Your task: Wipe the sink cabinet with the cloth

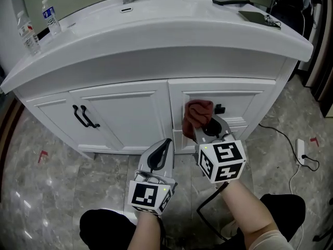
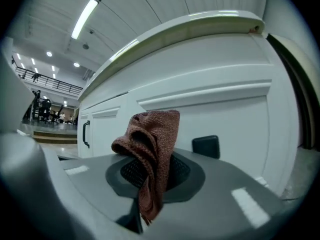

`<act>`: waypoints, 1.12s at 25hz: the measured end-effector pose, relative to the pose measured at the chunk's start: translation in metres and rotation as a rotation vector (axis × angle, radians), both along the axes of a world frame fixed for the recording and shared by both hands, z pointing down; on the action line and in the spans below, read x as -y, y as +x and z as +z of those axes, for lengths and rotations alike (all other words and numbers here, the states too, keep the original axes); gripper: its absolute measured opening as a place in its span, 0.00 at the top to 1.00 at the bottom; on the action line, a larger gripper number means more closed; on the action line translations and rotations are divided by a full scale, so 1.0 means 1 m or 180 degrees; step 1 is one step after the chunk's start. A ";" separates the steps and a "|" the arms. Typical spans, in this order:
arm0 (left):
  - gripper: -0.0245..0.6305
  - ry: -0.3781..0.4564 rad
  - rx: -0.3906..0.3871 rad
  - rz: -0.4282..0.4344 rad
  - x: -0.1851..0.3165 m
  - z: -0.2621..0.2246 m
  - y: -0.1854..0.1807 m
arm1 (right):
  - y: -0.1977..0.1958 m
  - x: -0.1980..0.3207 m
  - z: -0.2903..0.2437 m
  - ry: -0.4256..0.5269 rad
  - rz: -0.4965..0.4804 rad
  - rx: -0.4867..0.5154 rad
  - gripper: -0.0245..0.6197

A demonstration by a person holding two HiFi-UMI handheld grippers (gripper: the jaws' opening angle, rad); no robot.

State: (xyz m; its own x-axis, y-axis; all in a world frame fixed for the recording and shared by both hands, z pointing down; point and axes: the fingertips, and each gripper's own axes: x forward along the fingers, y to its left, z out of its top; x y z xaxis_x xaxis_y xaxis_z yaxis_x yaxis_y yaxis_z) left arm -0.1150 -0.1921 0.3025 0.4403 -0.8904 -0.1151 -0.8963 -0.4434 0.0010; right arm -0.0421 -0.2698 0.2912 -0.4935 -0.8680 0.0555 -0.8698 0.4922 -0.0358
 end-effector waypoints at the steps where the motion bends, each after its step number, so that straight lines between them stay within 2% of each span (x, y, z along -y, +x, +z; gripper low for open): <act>1: 0.96 -0.0003 0.0003 0.0024 0.000 0.002 0.004 | 0.008 0.002 0.002 -0.0031 0.0069 0.0018 0.84; 5: 0.96 0.0004 0.0010 0.0104 -0.002 0.003 0.017 | 0.022 0.001 0.005 -0.0041 0.0281 -0.0079 0.84; 10: 0.96 0.0040 0.0029 0.0193 -0.005 -0.004 0.034 | 0.040 -0.008 0.002 -0.0059 0.0425 0.0042 0.84; 17: 0.96 0.0032 0.0123 0.0294 -0.010 0.001 0.050 | 0.078 -0.018 -0.008 -0.0015 0.0581 0.0119 0.84; 21: 0.96 0.0010 0.0129 0.0304 -0.011 0.004 0.056 | 0.102 -0.011 -0.006 -0.0144 0.0645 0.0277 0.84; 28: 0.96 -0.0013 0.0172 0.0326 -0.008 0.010 0.062 | 0.123 0.006 -0.012 -0.0142 0.0723 0.0256 0.84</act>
State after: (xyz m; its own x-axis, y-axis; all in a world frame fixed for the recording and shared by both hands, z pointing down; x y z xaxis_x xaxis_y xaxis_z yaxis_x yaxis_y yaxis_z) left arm -0.0534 -0.1843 0.3123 0.5344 -0.8409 -0.0852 -0.8452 -0.5326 -0.0440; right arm 0.0807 -0.2759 0.2794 -0.2902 -0.9548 0.0647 -0.9514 0.2807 -0.1265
